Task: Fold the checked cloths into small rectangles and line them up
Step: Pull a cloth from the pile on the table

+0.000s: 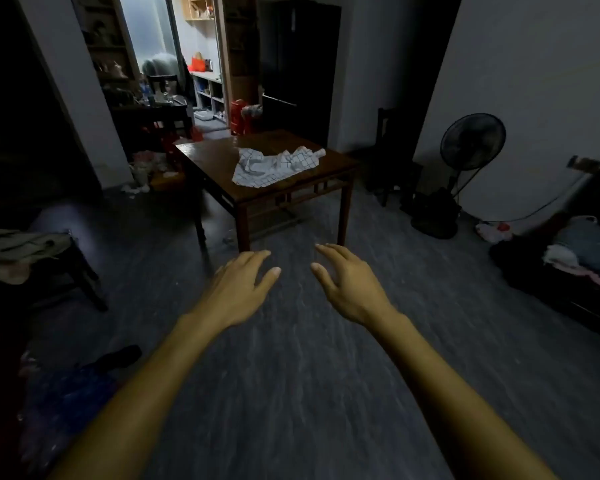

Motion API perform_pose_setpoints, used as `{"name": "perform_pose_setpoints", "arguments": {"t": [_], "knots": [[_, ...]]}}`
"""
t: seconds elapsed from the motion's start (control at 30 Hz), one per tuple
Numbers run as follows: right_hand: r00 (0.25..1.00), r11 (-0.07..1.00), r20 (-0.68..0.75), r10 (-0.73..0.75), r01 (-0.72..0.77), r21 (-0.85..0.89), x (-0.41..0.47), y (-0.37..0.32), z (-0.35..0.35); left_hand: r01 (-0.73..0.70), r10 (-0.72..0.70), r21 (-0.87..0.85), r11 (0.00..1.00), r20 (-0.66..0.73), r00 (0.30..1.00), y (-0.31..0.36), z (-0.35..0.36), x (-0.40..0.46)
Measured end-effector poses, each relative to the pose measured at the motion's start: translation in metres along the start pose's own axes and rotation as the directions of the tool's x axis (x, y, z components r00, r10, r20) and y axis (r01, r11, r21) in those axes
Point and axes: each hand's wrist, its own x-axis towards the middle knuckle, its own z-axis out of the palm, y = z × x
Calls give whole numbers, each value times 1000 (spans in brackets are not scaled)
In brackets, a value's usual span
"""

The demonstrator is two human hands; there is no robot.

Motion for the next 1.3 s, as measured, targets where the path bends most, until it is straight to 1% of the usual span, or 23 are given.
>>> {"name": "perform_pose_setpoints", "arguments": {"t": [0.1,0.17,0.23,0.37,0.43,0.53,0.63,0.8,0.9,0.97,1.13,1.3], "knots": [[1000,1000,16,16,-16,-2,21,16,10,-2,2,-3,1000,-29,1000,-9,12,29],[998,999,53,30,-29,-21,38,30,21,-8,8,-8,1000,-20,1000,-17,22,52],[998,998,48,37,-35,-42,59,44,29,-8,7,-26,1000,-32,999,-28,33,76],[997,995,47,54,-50,-81,105,74,38,36,-40,-64,997,-59,997,-52,46,128],[996,992,62,69,-63,-107,131,88,41,62,-66,-74,995,-52,996,-62,49,156],[995,988,43,93,-87,-127,166,105,45,61,-64,-90,994,-37,997,-71,51,199],[993,988,34,109,-105,-112,192,117,51,48,-53,-107,993,-50,997,-75,52,232],[990,990,69,121,-115,-83,235,136,69,45,-50,-174,984,-28,998,-86,60,276],[991,993,93,100,-94,-67,260,153,83,84,-92,-236,968,-25,995,-94,73,301],[988,995,116,98,-94,-39,276,168,93,128,-131,-285,950,8,991,-98,85,317],[986,996,148,80,-83,12,315,218,111,171,-161,-261,950,61,985,-99,110,372],[991,996,120,50,-59,73,374,280,114,160,-156,-246,956,35,987,-81,127,452]]}}
